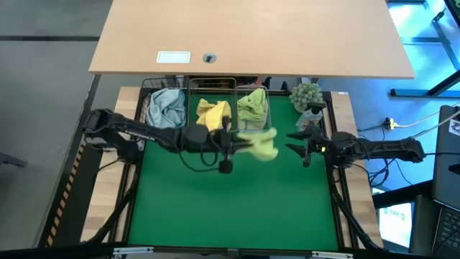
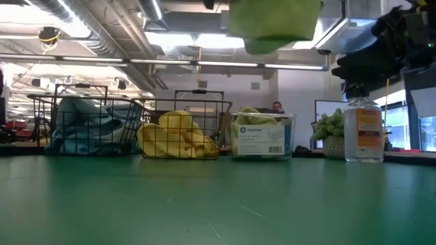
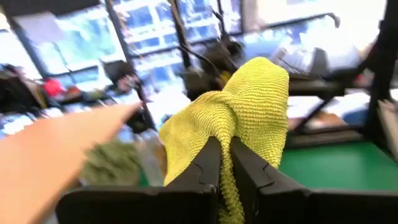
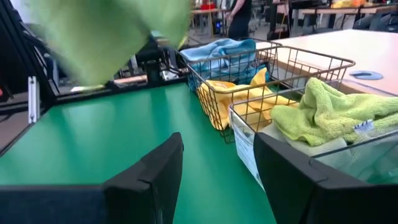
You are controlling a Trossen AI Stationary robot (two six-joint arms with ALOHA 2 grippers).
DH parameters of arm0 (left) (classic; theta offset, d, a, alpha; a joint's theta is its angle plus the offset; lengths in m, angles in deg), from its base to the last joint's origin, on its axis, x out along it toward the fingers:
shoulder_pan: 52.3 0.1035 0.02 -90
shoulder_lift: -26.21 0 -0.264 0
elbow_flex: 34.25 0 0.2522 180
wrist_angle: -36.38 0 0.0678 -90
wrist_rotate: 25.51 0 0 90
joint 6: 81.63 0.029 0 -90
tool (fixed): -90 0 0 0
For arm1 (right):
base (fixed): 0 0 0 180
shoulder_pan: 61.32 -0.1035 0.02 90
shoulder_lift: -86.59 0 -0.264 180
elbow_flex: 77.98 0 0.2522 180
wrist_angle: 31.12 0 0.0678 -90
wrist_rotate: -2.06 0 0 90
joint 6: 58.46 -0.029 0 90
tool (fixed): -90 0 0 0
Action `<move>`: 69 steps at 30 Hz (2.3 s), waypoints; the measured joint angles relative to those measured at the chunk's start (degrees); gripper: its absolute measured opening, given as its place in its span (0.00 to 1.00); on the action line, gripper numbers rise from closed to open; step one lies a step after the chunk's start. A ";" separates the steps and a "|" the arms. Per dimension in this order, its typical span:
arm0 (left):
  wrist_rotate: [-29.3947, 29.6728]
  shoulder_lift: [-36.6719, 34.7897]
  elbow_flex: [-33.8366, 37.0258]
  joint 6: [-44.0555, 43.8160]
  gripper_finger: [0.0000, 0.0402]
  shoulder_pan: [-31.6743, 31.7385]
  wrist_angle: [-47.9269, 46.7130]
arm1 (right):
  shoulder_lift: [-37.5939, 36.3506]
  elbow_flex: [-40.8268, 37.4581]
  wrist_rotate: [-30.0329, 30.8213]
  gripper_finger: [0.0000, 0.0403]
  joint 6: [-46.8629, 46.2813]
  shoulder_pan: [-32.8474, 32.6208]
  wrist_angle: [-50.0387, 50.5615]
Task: Sort microfiber towel by color & place in baskets
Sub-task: Put the green microfiber cloth into the transparent bin, then return to Home Position
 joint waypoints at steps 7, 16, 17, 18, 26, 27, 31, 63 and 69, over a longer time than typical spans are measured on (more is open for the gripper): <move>0.00 0.00 -3.61 1.61 0.02 8.06 0.12 | -7.79 -3.85 -0.02 0.49 -0.05 0.00 -0.11; -3.19 1.23 -3.73 -2.79 0.02 20.06 -0.12 | -13.46 -6.09 -0.46 0.49 1.23 0.00 -0.81; -4.04 1.71 -3.75 -3.70 0.02 21.11 0.35 | -13.44 -6.13 -0.46 0.49 1.43 0.00 -0.77; -4.69 2.06 -3.75 -4.48 0.02 22.22 0.20 | -13.40 -6.13 -0.44 0.49 1.52 0.00 -0.79; -6.71 9.35 -3.75 -9.87 0.03 27.66 0.26 | -13.42 -6.13 -0.44 0.49 1.53 0.00 -0.57; -6.72 10.59 -3.75 -10.24 0.03 27.97 0.22 | -13.42 -6.13 -0.44 0.49 1.53 0.00 -0.57; -6.74 15.26 -3.73 -11.37 0.03 28.66 0.20 | -13.42 -6.13 -0.46 0.49 1.53 0.00 -0.53; -6.29 17.92 -9.22 -13.97 0.38 28.19 -7.56 | -13.40 -6.13 -0.55 0.49 1.56 0.00 -0.35; -6.22 11.90 -9.20 -13.88 0.38 28.19 -8.33 | -13.40 -6.13 -0.63 0.49 1.55 0.00 -0.33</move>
